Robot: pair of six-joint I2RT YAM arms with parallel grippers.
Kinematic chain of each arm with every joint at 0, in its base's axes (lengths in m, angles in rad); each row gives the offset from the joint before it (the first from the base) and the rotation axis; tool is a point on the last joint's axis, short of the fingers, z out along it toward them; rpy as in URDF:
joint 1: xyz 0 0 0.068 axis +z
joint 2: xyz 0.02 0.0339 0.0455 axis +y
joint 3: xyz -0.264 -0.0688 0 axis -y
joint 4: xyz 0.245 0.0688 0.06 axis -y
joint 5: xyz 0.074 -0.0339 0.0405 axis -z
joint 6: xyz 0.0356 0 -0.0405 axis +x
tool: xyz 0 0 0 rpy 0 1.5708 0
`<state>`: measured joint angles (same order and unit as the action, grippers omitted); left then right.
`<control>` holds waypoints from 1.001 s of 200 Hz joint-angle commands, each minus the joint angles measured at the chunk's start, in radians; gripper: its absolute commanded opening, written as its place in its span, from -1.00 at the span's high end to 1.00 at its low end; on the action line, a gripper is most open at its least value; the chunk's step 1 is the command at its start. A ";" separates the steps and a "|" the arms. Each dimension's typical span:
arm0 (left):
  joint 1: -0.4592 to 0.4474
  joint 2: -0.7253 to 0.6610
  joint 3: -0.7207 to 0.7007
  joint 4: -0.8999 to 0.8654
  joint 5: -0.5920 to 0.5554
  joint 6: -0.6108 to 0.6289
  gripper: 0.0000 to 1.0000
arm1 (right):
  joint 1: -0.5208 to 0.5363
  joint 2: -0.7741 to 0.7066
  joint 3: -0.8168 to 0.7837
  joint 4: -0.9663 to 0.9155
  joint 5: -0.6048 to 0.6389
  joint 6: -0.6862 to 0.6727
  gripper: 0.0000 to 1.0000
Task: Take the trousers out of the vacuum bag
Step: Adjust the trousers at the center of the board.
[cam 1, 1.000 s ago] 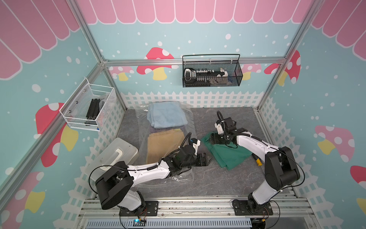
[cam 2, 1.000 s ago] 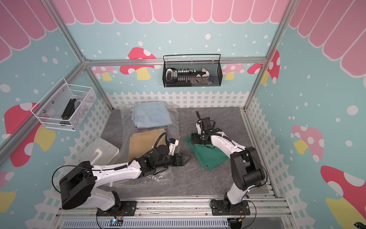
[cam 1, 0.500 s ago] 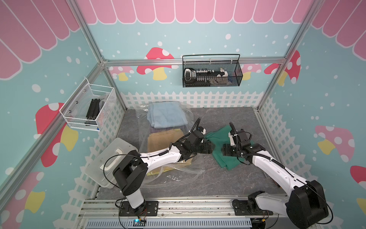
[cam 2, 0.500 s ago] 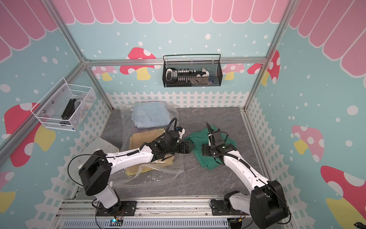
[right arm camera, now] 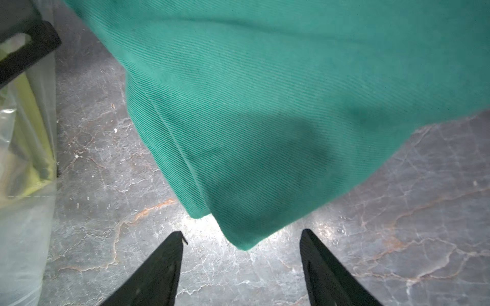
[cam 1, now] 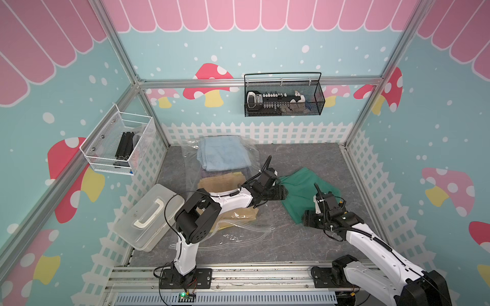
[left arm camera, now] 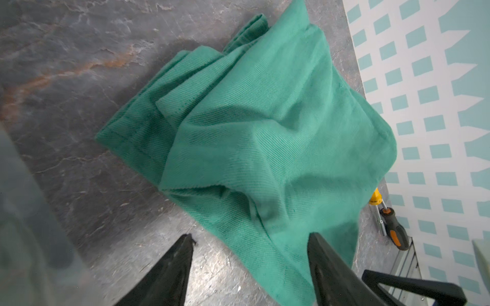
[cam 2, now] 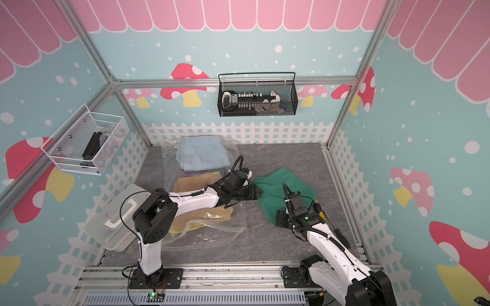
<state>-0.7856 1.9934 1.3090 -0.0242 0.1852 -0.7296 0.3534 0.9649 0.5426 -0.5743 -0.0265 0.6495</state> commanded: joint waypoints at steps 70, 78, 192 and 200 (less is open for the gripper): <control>0.050 0.061 0.002 0.188 0.041 -0.127 0.46 | 0.088 0.090 -0.032 0.018 0.074 0.080 -0.32; 0.057 0.052 -0.014 0.201 0.042 -0.135 0.52 | 0.109 0.106 -0.024 0.013 0.107 0.089 -0.26; 0.114 -0.049 -0.167 0.295 0.078 -0.171 0.88 | 0.243 0.078 0.094 -0.052 0.238 0.099 0.83; 0.115 -0.058 -0.171 0.291 0.081 -0.172 0.89 | 0.248 0.086 0.093 -0.046 0.221 0.091 0.83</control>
<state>-0.6846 1.9892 1.1561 0.2451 0.2596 -0.8871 0.5850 1.0508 0.6197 -0.6003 0.2024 0.7448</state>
